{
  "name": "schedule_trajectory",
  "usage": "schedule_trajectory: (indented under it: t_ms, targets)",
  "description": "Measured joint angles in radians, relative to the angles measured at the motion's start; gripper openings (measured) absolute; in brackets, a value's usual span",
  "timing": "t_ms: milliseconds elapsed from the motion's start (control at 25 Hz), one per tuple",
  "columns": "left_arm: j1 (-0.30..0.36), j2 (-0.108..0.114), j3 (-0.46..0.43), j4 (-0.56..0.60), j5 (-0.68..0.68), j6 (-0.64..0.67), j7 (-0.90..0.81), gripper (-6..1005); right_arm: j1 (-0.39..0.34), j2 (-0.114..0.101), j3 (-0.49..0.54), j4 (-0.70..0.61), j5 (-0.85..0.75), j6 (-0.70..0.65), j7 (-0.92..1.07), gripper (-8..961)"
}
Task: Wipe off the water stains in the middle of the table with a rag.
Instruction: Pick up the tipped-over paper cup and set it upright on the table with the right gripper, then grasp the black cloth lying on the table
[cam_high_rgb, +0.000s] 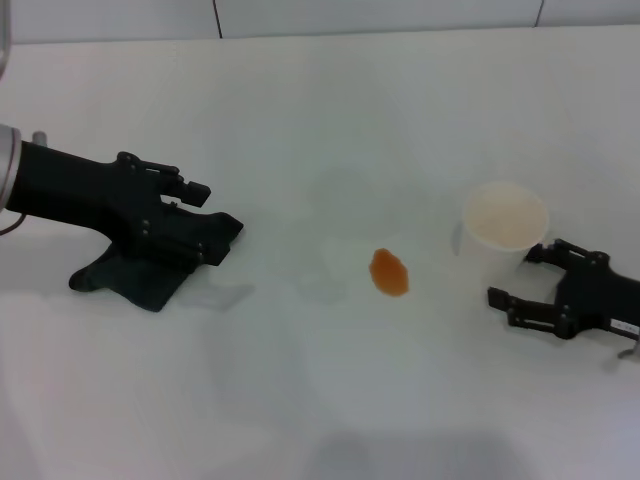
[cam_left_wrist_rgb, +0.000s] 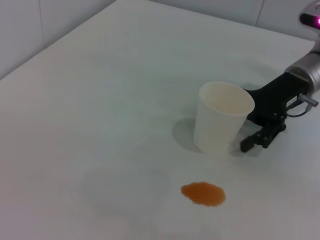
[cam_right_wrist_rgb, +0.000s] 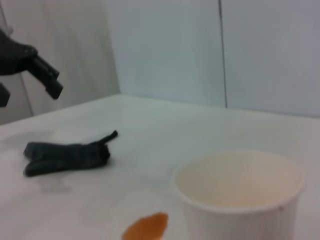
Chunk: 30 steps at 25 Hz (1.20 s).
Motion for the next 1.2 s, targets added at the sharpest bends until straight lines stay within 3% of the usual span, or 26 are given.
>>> schedule_trajectory:
  t_ms: [320,440,680,840,1040,1200]
  targets:
    - [0.000,0.000,-0.007,0.000,0.000,-0.003,-0.014,808,-0.049,-0.080,0.000,-0.267,-0.235,-0.144,0.307,863]
    - [0.000,0.000,-0.008,0.000,0.000,-0.010,-0.022,807,-0.043,-0.101,0.012,-0.385,-0.353,-0.211,0.419,862]
    - [0.001,0.002,-0.008,0.003,0.000,-0.038,-0.060,806,-0.006,-0.117,0.061,-0.557,-0.499,-0.275,0.552,861]
    - [0.001,0.005,-0.008,0.039,0.032,-0.041,-0.128,805,0.060,-0.133,0.098,-0.607,-0.594,-0.350,0.630,860]
    - [-0.008,-0.015,0.000,0.133,0.159,-0.023,-0.214,804,0.131,-0.155,0.138,-0.633,-0.623,-0.432,0.661,858]
    - [-0.031,-0.029,0.001,0.173,0.264,-0.001,-0.272,803,0.172,-0.160,0.144,-0.641,-0.627,-0.466,0.663,857]
